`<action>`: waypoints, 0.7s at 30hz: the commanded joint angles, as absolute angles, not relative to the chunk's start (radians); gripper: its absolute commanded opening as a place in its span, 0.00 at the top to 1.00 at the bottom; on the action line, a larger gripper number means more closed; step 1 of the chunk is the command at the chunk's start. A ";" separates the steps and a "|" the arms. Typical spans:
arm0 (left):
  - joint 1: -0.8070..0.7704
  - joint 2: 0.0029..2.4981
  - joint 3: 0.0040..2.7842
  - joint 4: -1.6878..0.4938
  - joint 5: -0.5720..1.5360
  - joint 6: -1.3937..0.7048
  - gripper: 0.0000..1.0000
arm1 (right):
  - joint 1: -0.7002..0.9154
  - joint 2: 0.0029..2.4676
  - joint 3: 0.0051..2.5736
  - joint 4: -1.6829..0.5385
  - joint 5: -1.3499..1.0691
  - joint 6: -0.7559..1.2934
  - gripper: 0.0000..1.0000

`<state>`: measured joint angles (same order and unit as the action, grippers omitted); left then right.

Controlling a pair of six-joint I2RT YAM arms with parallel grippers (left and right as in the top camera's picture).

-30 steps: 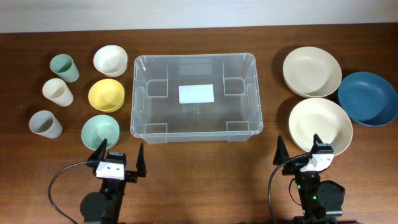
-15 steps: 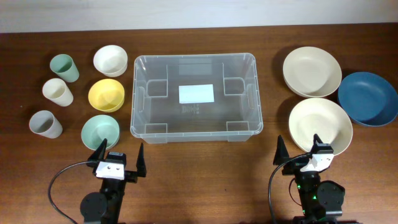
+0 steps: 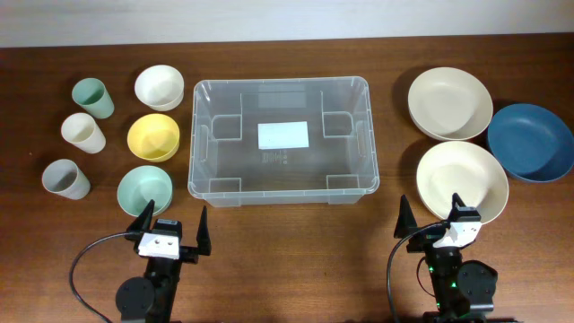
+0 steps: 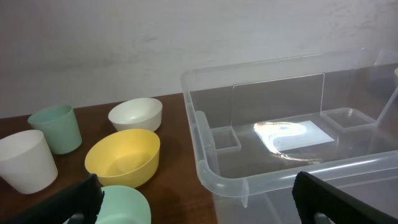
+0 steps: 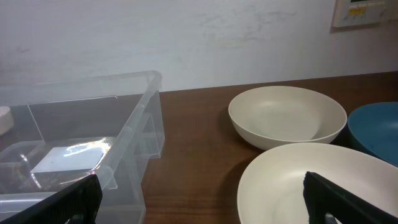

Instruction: Pack container

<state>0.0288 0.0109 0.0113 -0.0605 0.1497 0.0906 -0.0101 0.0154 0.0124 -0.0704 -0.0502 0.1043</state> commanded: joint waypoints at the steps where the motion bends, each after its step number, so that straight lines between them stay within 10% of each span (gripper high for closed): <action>1: 0.034 0.006 0.009 -0.065 0.150 0.107 0.01 | 0.000 0.004 0.006 -0.074 -0.041 0.104 0.01; 21: 0.034 0.006 0.009 -0.065 0.150 0.107 0.01 | -0.001 0.087 0.326 -0.193 -0.065 0.108 0.01</action>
<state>0.0288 0.0109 0.0113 -0.0605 0.1497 0.0906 -0.0101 0.0387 0.1589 -0.1337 -0.1165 0.1059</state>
